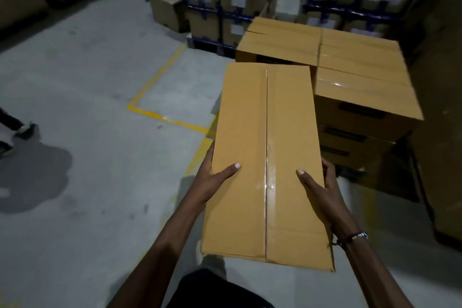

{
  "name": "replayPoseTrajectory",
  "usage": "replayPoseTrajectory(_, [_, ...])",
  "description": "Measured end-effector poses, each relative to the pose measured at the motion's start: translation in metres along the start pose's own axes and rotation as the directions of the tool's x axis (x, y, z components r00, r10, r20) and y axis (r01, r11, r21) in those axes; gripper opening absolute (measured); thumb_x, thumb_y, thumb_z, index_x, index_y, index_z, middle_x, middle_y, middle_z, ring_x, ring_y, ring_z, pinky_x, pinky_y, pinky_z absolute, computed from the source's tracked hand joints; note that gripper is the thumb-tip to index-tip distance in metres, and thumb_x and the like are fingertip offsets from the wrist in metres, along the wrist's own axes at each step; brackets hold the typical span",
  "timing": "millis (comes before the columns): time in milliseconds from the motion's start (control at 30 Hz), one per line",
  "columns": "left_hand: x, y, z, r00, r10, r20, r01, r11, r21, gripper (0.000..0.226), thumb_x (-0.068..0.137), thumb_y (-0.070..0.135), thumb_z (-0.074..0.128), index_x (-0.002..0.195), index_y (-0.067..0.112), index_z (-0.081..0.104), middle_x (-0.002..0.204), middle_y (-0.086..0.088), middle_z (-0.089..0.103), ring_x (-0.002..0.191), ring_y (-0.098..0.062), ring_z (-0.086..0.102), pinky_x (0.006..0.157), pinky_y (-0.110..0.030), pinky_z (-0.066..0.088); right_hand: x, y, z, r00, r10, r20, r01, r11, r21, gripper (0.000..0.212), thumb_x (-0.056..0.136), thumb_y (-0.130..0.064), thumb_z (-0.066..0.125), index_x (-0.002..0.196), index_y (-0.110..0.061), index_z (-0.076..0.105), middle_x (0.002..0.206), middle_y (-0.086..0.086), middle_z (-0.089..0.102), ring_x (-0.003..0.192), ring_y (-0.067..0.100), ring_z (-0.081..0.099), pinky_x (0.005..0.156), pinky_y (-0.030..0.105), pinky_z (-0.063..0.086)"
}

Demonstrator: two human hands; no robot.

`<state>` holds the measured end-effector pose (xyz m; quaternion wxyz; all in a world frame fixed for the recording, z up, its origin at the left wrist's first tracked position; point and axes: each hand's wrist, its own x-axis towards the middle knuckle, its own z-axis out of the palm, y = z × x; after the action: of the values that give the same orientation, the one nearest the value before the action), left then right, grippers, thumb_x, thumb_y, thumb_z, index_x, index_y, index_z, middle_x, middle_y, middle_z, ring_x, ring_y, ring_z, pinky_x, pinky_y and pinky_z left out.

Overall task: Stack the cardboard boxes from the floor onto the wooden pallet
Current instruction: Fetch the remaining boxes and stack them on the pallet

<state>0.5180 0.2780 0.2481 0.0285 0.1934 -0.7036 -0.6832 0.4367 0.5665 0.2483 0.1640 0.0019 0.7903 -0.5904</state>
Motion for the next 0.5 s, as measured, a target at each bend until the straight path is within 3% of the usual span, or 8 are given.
replayPoseTrajectory(233, [0.046,0.007,-0.109,0.989,0.028,-0.145,-0.032,0.999,-0.023,0.076,0.09,0.04,0.082,0.151,0.052,0.04,0.139,0.027,0.06,0.126,0.0,0.061,0.111,-0.045,0.05,0.073,-0.052,0.112,0.992,-0.041,0.121,0.044,0.999,-0.023,0.076,0.087,-0.052,0.073,0.149,-0.045,0.03,0.141,-0.009,0.05,0.123,0.012,0.055,0.1,0.042,0.048])
replayPoseTrajectory(367, [0.074,0.015,-0.168,0.976,0.025,-0.216,-0.03,0.999,-0.019,0.077,0.09,0.039,0.082,0.152,0.052,0.038,0.139,0.029,0.059,0.124,0.006,0.059,0.111,-0.038,0.051,0.112,-0.081,0.171,0.982,-0.054,0.181,0.061,0.998,-0.033,0.075,0.086,-0.055,0.074,0.146,-0.048,0.031,0.143,-0.01,0.048,0.128,0.017,0.054,0.108,0.053,0.048])
replayPoseTrajectory(500, [0.106,0.023,-0.216,0.968,0.025,-0.25,-0.03,0.999,-0.015,0.072,0.091,0.038,0.081,0.147,0.056,0.039,0.133,0.034,0.06,0.116,0.013,0.06,0.105,-0.031,0.052,0.145,-0.107,0.219,0.974,-0.068,0.215,0.075,0.997,-0.021,0.072,0.085,-0.058,0.075,0.142,-0.053,0.031,0.145,-0.007,0.049,0.128,0.017,0.055,0.107,0.053,0.048])
